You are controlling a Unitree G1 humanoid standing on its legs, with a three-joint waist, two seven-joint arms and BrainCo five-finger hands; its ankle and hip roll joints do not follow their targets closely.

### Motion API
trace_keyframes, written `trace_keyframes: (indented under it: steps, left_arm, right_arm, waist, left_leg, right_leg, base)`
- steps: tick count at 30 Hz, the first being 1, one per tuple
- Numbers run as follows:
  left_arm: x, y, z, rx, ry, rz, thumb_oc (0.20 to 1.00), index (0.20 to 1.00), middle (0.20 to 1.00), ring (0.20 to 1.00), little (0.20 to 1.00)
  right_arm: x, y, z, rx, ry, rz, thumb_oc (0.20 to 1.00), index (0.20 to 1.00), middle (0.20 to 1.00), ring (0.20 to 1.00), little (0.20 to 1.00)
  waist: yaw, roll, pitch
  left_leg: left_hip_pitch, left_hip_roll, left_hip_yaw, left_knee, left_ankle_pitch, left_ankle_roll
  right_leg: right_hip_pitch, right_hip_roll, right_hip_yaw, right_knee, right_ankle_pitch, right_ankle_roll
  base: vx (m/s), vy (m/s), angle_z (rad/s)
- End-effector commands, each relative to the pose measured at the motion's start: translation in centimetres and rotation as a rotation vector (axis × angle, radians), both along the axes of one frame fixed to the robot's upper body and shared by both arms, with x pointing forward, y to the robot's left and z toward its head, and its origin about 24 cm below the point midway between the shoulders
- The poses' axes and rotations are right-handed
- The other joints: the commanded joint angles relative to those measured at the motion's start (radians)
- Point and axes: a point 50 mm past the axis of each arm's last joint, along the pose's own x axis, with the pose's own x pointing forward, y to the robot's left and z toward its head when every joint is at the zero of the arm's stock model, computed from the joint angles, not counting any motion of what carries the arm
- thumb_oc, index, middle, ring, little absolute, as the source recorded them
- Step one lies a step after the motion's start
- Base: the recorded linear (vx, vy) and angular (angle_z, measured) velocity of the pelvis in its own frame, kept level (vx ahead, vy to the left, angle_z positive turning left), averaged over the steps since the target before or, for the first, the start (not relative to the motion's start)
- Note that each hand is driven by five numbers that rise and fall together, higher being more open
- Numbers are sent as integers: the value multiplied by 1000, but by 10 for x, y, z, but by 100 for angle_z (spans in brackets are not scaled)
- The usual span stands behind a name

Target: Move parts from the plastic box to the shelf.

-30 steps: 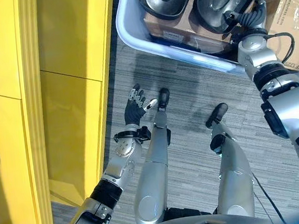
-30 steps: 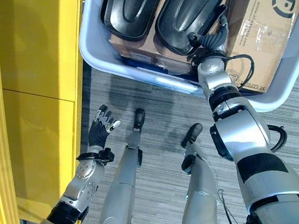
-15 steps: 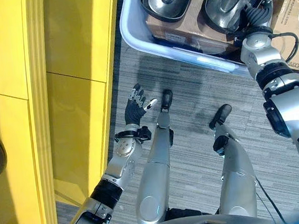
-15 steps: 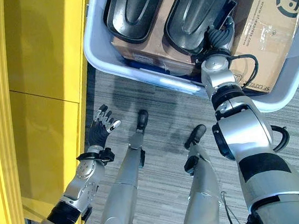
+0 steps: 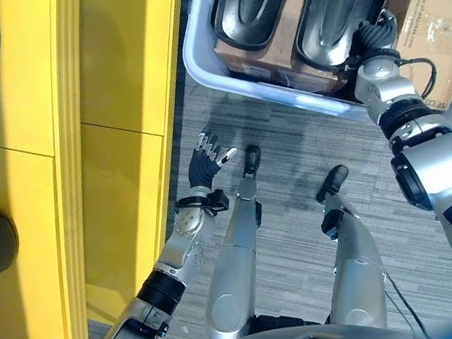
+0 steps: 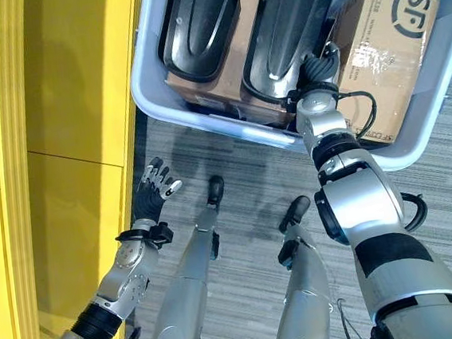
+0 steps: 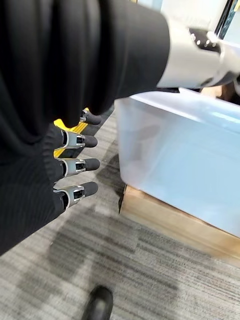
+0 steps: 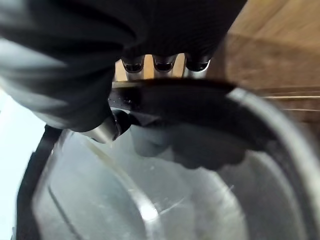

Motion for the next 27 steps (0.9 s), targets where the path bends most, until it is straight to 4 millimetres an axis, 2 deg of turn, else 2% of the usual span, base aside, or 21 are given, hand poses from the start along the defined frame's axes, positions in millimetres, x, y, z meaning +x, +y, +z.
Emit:
trace_keyframes:
  steps: [1,7,14,15,18,22,24,25,27]
  left_arm:
    - [-1,3,12,22,-65,-37,1000,1000,1000,1000,1000]
    - [0,10,8,44,-46,-30,1000,1000,1000,1000,1000]
    - [0,17,3,58,-25,-24,1000,1000,1000,1000,1000]
    - [0,19,2,60,-20,-21,1000,1000,1000,1000,1000]
    - [-1,22,1,64,-13,-17,1000,1000,1000,1000,1000]
    - [-4,28,-6,77,17,-8,1000,1000,1000,1000,1000]
    - [-5,29,-6,77,18,-7,1000,1000,1000,1000,1000]
    - [-8,33,-12,81,41,2,1000,1000,1000,1000,1000]
    - [-11,37,-16,87,56,9,1000,1000,1000,1000,1000]
  right_arm:
    - [0,8,-6,68,-32,62,200,200,200,200,200]
    - [-1,16,5,164,-132,109,200,200,200,200,200]
    - [-2,26,7,244,-192,156,200,200,200,200,200]
    - [-3,30,10,271,-223,177,200,200,200,200,200]
    - [-6,38,9,310,-261,213,200,200,200,200,200]
    - [-15,57,4,369,-329,316,200,200,200,200,200]
    - [-15,58,4,369,-329,316,200,200,200,200,200]
    - [-23,69,-5,389,-352,378,200,200,200,200,200]
    - [-30,77,-12,406,-360,427,200,200,200,200,200]
  waist:
    - [19,-47,36]
    - [7,-66,36]
    - [-4,-77,36]
    - [-10,-84,36]
    - [-14,-87,35]
    - [-29,-93,4]
    - [-30,-94,2]
    - [-41,-102,-21]
    - [-47,-107,-38]
  left_leg:
    - [97,-7,90,108,-215,16]
    - [187,9,104,60,-198,11]
    - [269,19,106,1,-175,5]
    - [296,22,104,-25,-158,5]
    - [351,25,100,-68,-140,3]
    - [408,39,98,-106,-128,0]
    - [405,38,97,-110,-122,0]
    - [430,49,95,-131,-112,-2]
    - [448,56,96,-144,-106,-5]
  right_leg:
    - [151,-28,43,-109,4,97]
    - [220,-15,43,-141,21,99]
    - [280,-3,43,-168,27,99]
    - [296,0,45,-174,32,98]
    - [329,4,45,-177,33,98]
    - [361,14,41,-176,22,94]
    - [359,13,40,-180,27,94]
    - [372,21,41,-182,24,90]
    - [387,26,39,-187,21,88]
  base:
    - [-33,-55,-2]
    - [-32,-59,-5]
    - [-22,-53,-7]
    - [-17,-64,-1]
    - [-14,-64,-2]
    - [0,-56,-2]
    - [-1,-25,-2]
    - [14,-71,-4]
    - [9,-77,-2]
